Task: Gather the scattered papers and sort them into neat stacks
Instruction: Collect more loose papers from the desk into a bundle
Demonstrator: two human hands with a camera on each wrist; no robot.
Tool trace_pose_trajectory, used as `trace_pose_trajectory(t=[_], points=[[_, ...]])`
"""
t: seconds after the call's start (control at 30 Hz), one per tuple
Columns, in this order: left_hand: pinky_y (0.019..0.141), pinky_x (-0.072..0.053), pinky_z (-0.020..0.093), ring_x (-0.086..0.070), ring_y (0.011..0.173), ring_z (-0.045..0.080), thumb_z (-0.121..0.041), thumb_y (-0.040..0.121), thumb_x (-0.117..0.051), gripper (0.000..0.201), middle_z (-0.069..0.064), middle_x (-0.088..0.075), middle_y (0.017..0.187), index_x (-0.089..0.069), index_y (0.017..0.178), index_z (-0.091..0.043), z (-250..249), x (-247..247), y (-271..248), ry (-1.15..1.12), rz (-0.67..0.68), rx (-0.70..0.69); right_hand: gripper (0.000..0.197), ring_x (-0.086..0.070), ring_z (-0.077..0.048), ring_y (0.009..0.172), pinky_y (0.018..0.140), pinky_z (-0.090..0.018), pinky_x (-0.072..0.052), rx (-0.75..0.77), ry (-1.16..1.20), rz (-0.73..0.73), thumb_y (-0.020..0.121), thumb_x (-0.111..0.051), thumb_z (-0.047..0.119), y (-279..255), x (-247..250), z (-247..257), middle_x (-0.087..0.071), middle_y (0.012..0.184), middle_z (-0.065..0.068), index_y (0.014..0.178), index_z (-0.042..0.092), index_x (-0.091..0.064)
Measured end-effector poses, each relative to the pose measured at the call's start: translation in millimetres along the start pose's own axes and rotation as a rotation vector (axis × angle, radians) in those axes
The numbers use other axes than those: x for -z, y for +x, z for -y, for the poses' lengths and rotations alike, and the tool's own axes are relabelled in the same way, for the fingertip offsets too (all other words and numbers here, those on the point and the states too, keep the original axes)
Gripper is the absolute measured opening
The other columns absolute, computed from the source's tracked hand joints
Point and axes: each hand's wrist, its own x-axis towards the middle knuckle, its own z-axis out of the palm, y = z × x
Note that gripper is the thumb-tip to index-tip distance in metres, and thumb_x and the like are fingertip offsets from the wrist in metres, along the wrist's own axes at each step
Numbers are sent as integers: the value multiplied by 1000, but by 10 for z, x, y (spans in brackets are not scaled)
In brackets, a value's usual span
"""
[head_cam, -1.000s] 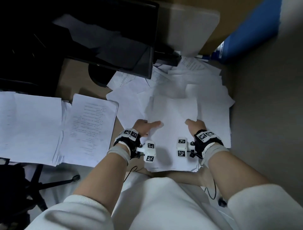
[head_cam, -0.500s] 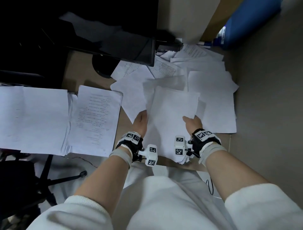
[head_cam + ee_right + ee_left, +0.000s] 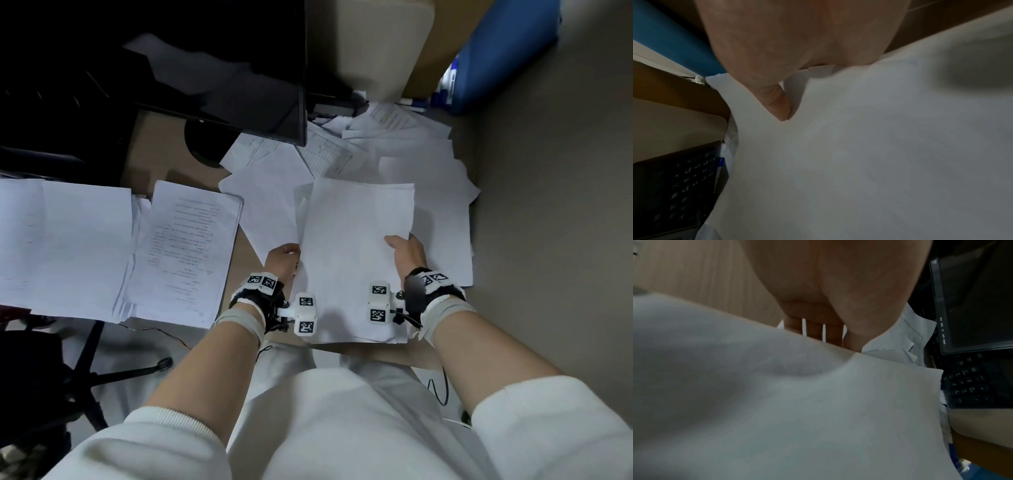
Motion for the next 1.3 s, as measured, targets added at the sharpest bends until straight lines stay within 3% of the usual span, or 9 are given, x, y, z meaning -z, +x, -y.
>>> trace_pose_trajectory(t=[0.07, 0.17, 0.33, 0.57, 0.8, 0.97, 1.13, 1.23, 1.3], points=[[69, -48, 29, -61, 82, 29, -14, 97, -48, 22, 11, -69, 90, -69, 95, -9, -144, -96, -74, -197, -13, 35, 28, -63, -26, 105, 97, -35, -48, 9, 17, -50, 89, -62, 9, 52, 77, 14, -67, 111, -5, 117, 7, -61], [90, -53, 41, -66, 99, 31, -44, 92, -59, 43, 12, -69, 113, -63, 116, -9, -379, -324, -145, -229, 5, -70, 30, -61, -25, 106, 94, -33, -46, 54, -20, -162, 88, -65, 10, 129, 205, 81, -63, 111, -2, 117, 9, -56], [92, -56, 49, -68, 102, 34, -25, 87, -69, 43, 13, -69, 114, -58, 125, -7, -681, -820, -129, 82, 53, -228, 56, -56, -20, 105, 88, -27, -41, 74, -92, -291, 85, -64, 14, 311, 488, 301, -58, 125, -1, 137, 11, -43], [101, -51, 55, -65, 110, 33, -55, 58, -74, 82, 12, -69, 121, -60, 124, -8, -642, -1409, 303, 50, 185, -119, 60, -60, -29, 115, 97, -39, -48, -87, -328, -347, 77, -65, 29, 618, 815, 424, -60, 129, -6, 131, 9, -48], [95, -42, 28, -59, 119, 22, -27, 78, -79, 63, 1, -60, 123, -56, 131, -1, -886, -1704, -52, 58, 255, -156, 74, -54, -23, 98, 84, -30, -43, -257, -342, -266, 81, -72, 26, 765, 803, 305, -56, 125, -5, 141, 4, -35], [91, -45, 27, -63, 111, 25, -16, 87, -75, 49, 10, -67, 121, -59, 132, -3, -904, -1780, 95, 140, 287, -154, 92, -54, -31, 121, 89, -34, -45, -281, -394, -268, 78, -72, 31, 779, 773, 298, -49, 141, -10, 150, 7, -21], [67, -37, 29, -63, 83, 36, -19, 94, -64, 30, 22, -66, 87, -67, 97, 10, -950, -1672, 156, 349, 186, -236, 87, -54, -31, 121, 95, -35, -44, -275, -332, -260, 77, -73, 29, 801, 807, 293, -50, 138, -8, 147, 7, -27], [78, -52, 33, -67, 93, 30, -12, 87, -70, 29, 12, -70, 99, -65, 111, 3, -958, -1377, 144, 242, 132, -244, 88, -61, -27, 107, 93, -36, -50, -242, -253, -291, 57, -73, 43, 758, 705, 357, -60, 127, -2, 134, 12, -45], [92, -56, 45, -66, 106, 32, -6, 77, -74, 55, 14, -69, 117, -55, 128, -2, -929, -1108, 116, 70, 76, -220, 86, -54, -25, 115, 94, -33, -44, -218, -245, -280, 71, -72, 38, 706, 554, 423, -50, 131, 0, 145, 13, -35]])
